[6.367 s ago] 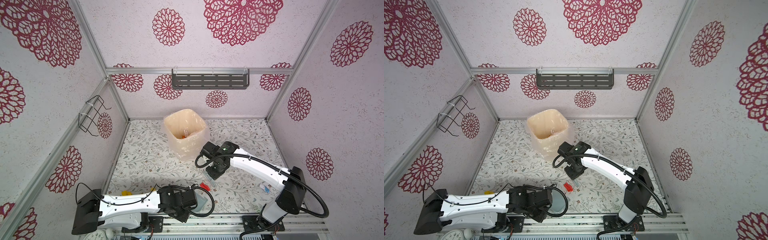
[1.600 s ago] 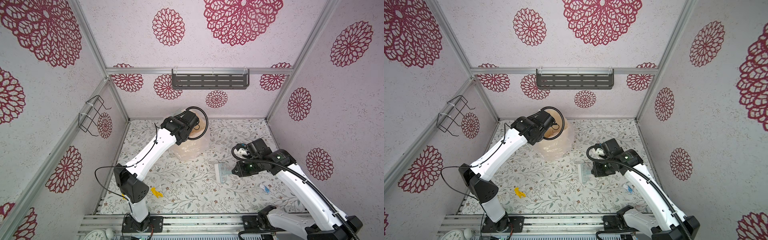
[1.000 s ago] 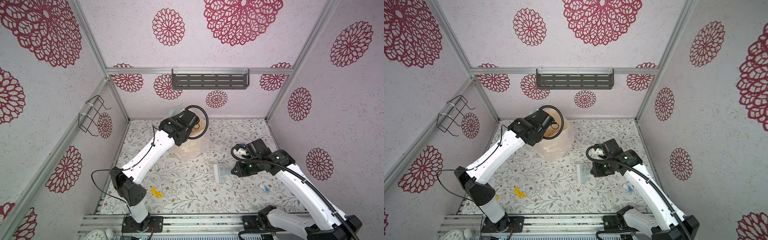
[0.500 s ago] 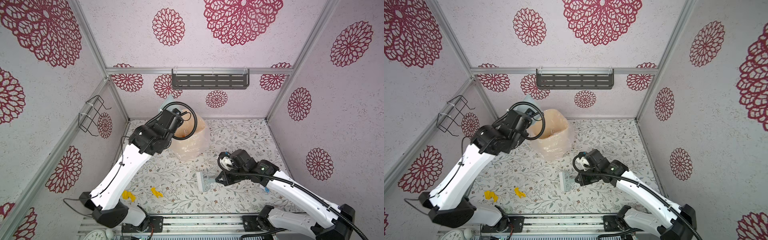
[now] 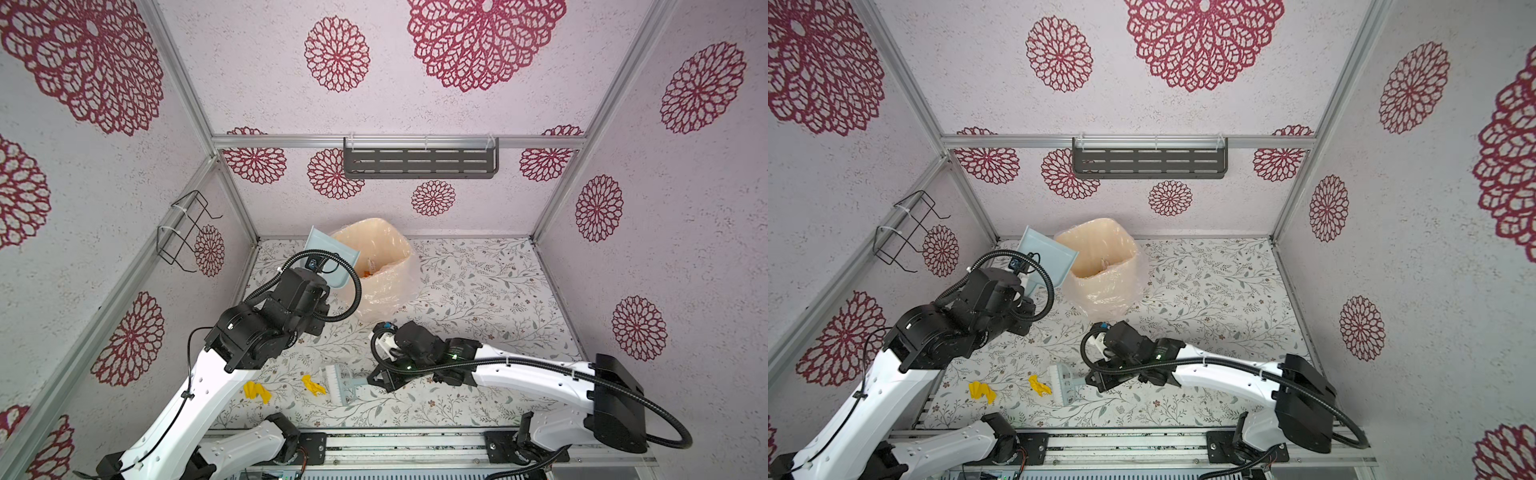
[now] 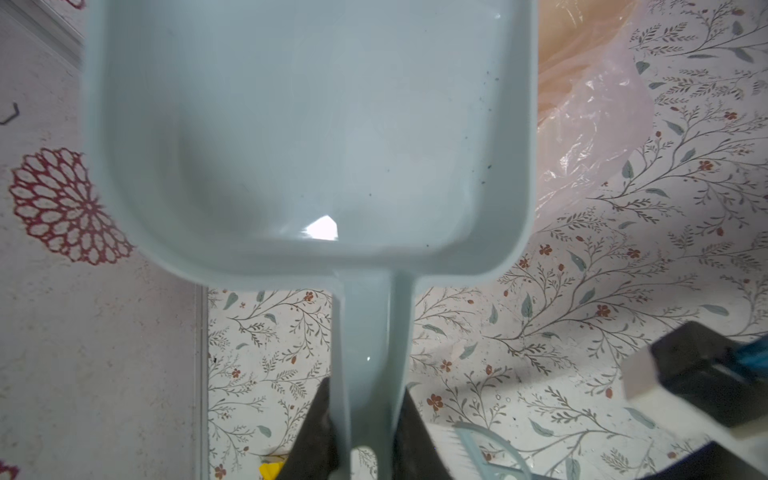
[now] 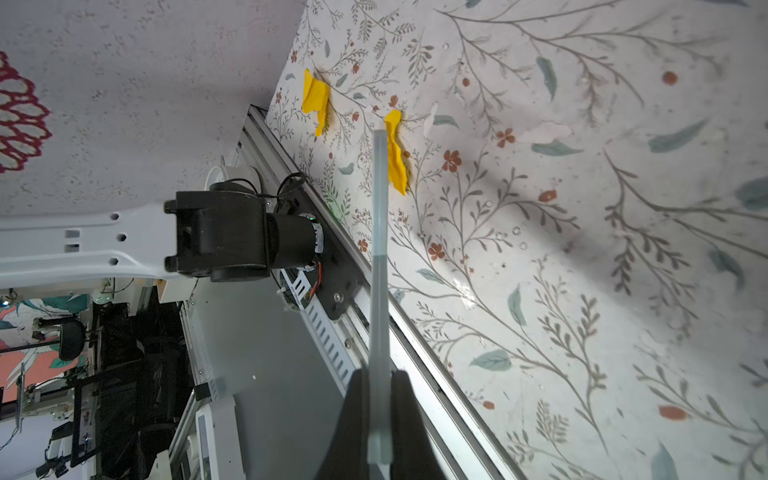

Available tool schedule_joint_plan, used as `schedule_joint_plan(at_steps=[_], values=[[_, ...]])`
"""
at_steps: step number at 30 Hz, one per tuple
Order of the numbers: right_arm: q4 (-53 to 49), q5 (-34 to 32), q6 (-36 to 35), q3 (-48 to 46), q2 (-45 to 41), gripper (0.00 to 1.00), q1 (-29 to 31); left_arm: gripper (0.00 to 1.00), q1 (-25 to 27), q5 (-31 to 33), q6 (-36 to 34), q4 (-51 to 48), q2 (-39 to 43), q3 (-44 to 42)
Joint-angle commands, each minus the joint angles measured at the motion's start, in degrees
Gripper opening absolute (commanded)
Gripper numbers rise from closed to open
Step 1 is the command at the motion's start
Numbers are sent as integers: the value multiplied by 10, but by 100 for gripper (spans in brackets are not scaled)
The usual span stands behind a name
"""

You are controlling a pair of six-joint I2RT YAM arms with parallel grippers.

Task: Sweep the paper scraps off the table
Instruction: 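Lower the empty dustpan near the yellow scraps while right brush approaches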

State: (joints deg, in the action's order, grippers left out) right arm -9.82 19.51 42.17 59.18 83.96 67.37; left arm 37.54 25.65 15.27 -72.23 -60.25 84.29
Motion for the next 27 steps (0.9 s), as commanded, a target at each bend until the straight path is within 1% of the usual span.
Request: schedule_joint_plan(at_steps=[1,7,10,14,17,21,24,27], values=[[67,-5,8,42,24,0,9,0,-5,-35,40,7,22,-15],[108,16,17,79,100,0,14,0,-5,-53,67,-7,52,-47],[129,38,28,103,145,0,14,0,-5,-56,74,-11,60,-55],[147,45,44,128,198,0,14,0,-5,-64,78,-17,62,-57],[162,47,58,136,222,0,9,0,-5,-74,82,-14,65,-63],[203,56,101,104,225,0,-11,0,-4,-86,90,-14,71,-74],[231,57,131,56,204,0,-29,0,-4,-93,94,-16,74,-81],[230,57,139,5,170,0,-45,0,-4,-100,95,-17,77,-87]])
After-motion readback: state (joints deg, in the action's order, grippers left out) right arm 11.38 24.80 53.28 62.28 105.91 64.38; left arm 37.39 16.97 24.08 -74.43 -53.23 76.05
